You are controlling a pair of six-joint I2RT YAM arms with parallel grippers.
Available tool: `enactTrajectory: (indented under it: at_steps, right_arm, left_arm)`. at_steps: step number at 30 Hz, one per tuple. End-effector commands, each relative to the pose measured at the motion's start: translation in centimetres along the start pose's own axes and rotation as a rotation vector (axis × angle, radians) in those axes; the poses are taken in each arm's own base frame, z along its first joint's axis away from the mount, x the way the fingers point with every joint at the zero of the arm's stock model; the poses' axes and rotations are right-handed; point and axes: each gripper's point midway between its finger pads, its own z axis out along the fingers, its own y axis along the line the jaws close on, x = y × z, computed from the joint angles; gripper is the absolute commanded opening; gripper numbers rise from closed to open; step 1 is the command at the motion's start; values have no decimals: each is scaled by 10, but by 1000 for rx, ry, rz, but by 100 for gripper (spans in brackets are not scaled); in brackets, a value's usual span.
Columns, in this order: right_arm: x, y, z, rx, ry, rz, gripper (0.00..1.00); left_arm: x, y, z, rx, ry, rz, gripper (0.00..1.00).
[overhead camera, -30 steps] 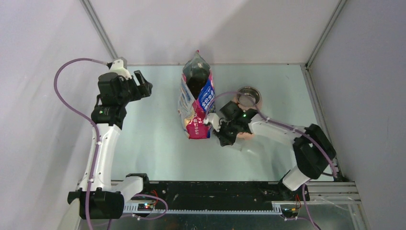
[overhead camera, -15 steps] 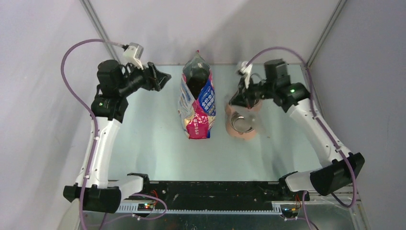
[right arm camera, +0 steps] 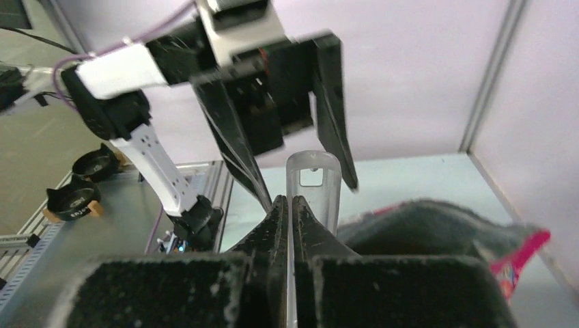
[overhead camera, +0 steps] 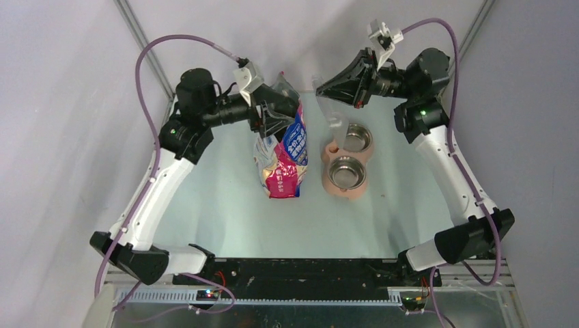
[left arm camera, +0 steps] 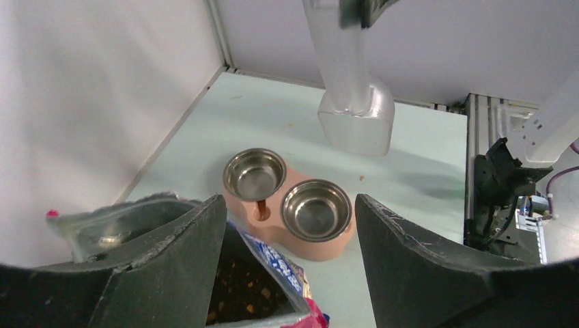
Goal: Serve the pet food
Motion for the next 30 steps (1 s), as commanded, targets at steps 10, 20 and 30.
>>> enactTrajectory:
  at_steps: [10,20,30]
  right_arm:
    - [-87,85,26,-279,-101,-245,0]
    - [-85,90,37,-307,-108,-247,0]
    - [-85,96,42,-332,-114,-257,0]
  left_arm:
    - [-49,-35,28,181,-203,139,67]
    - [-60,-49,42,244,-255,159,56]
    - [-68,-52,50,267,-282,165,38]
